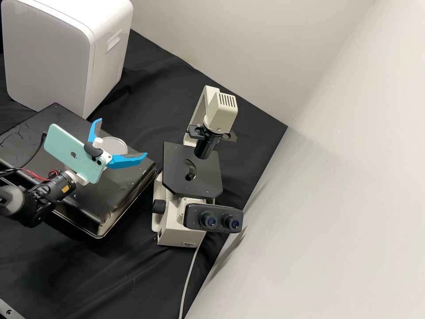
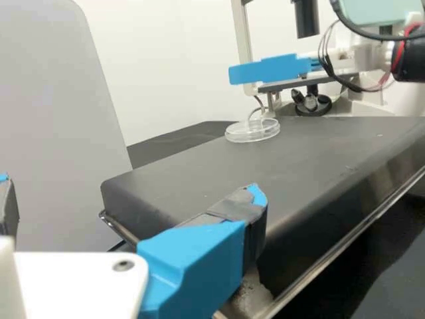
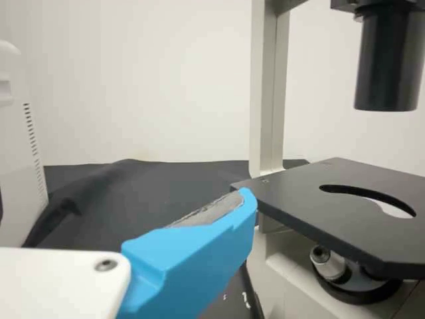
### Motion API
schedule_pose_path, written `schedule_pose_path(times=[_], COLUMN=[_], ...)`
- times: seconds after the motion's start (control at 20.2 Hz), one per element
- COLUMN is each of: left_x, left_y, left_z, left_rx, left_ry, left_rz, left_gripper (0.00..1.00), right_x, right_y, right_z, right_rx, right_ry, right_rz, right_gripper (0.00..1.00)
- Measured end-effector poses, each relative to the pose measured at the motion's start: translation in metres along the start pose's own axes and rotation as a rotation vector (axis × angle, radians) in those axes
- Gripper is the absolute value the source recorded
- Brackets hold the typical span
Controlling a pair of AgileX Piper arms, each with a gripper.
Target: Place the petri dish on the microscope
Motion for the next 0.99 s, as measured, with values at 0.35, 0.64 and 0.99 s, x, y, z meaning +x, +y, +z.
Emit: schedule_pose_path(times=[0.35, 0.64, 0.99], left_x=[0.000, 0.000, 0.000], left_y=[0.0005, 0.0005, 0.0006], left_z=[0.000, 0.000, -0.001], left_rx=[0.000, 0.000, -0.001], left_ry=[0.000, 0.000, 0.004], left_rz=[0.003, 0.003, 0.003], left_gripper=[1.00, 1.00, 1.00], right_x=[-0.018, -0.031, -0.028], right_y=[-0.014, -0.025, -0.041], right_z=[0.001, 0.001, 0.017], right_rx=[-0.004, -0.039, -0.041], right_ry=[-0.009, -0.018, -0.102], right_rz=[-0.066, -0.120, -0.172], right_gripper=[1.00, 1.00, 1.00])
